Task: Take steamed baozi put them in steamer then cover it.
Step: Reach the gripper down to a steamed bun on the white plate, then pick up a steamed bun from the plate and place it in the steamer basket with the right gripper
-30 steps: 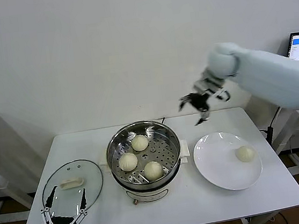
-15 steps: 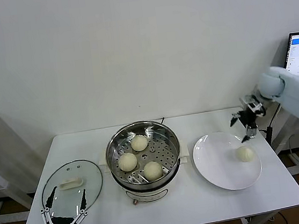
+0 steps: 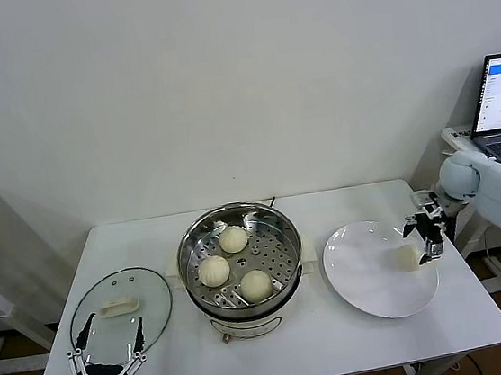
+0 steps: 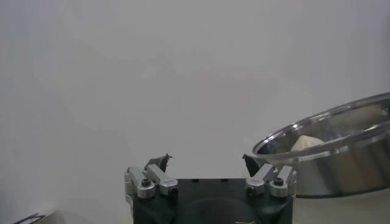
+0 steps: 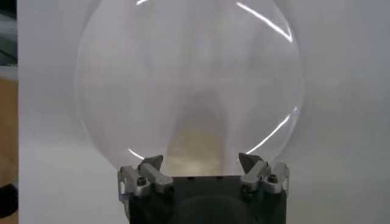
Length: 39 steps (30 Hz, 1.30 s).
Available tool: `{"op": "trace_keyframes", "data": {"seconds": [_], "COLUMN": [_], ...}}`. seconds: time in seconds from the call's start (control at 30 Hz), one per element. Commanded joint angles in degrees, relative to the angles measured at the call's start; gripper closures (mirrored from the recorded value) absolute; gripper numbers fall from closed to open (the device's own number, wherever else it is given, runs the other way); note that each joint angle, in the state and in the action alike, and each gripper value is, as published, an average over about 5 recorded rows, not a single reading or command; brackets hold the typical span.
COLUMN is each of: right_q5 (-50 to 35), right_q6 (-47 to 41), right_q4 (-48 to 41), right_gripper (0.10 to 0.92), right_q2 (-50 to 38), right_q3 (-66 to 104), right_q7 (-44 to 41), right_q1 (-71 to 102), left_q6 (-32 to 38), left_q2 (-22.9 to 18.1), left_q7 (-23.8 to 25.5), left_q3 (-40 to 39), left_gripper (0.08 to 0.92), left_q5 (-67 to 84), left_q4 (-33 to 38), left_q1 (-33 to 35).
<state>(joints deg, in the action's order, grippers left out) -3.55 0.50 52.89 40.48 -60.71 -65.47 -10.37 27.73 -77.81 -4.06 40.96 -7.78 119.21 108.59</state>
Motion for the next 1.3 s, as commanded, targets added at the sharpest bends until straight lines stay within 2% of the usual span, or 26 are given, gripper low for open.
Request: {"op": "trace_keyframes", "data": {"seconds": [0.03,0.47,0.73,0.87,1.1,1.3], "right_q5": [1.2,2.2,4.7,4.6,-11.2,-23.6], "right_q6": [-0.5,-0.4,0.5,1.7,-0.8,-5.9], "right_q4": [-2.6,-2.9,0.0,3.7,7.4,14.2], "right_gripper": [0.203,0.223,0.354,0.371,0.366,0.365], "right_q2": [1.5,2.4,1.7,1.8,8.3,15.3], "right_q3": [1.2,2.5,4.1,4.4,-7.4,-15.5], "right_q7": [2.5,3.4,1.8,-2.2,-11.4,-10.8], "right_q1": [3.3,4.6,1.9,-4.5,-24.8,-34.8], "left_q6": [0.1,0.2,0.2,-0.1,-0.2,-0.3], "left_q2": [0.0,0.0,0.2,0.4,0.7,0.9], "left_q7": [0.0,0.0,0.0,0.0,-0.1,-0.2], "left_q3": [0.0,0.1,0.2,-0.1,-0.4,-0.2], "left_gripper": [0.177,0.177,0.177,0.177,0.177,0.177], "left_q5": [0.0,0.0,0.1,0.1,0.1,0.1], "left_q4": [-0.2,-0.6,-0.7,-0.6,-0.4,-0.5], "left_q1": [0.1,-0.1,-0.4,-0.5,-0.7,-0.9]}}
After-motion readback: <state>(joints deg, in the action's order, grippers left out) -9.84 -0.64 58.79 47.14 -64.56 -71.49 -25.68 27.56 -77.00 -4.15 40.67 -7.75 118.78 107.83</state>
